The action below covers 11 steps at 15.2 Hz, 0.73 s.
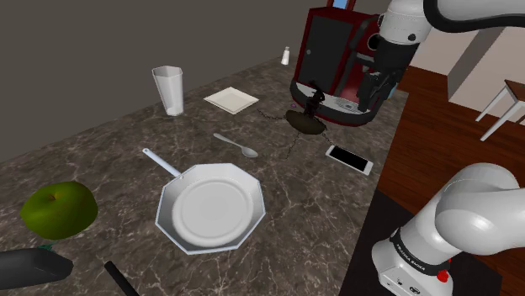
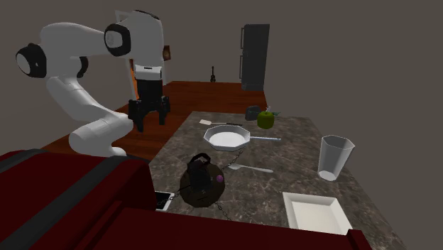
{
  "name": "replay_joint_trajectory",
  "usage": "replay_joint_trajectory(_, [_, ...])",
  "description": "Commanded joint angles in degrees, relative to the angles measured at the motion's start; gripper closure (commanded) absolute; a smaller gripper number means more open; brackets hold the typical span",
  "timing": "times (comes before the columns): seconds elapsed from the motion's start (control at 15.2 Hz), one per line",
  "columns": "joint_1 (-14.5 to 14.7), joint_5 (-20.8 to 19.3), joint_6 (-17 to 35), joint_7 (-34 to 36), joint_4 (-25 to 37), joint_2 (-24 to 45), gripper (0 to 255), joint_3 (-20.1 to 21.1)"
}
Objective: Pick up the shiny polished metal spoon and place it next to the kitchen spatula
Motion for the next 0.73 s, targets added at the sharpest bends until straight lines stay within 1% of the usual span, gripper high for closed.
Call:
replay_joint_trajectory(0.0, [0.0,0.0,0.0,0.0,0.0,0.0,0,0.0])
replay_joint_trajectory(0.33, [1.42,2.76,10.36,2.13,-2.41,5.93,0,1.17])
replay_joint_trajectory(0.66, [2.84,5.15,20.58,3.82,-2.9,13.48,0,2.47])
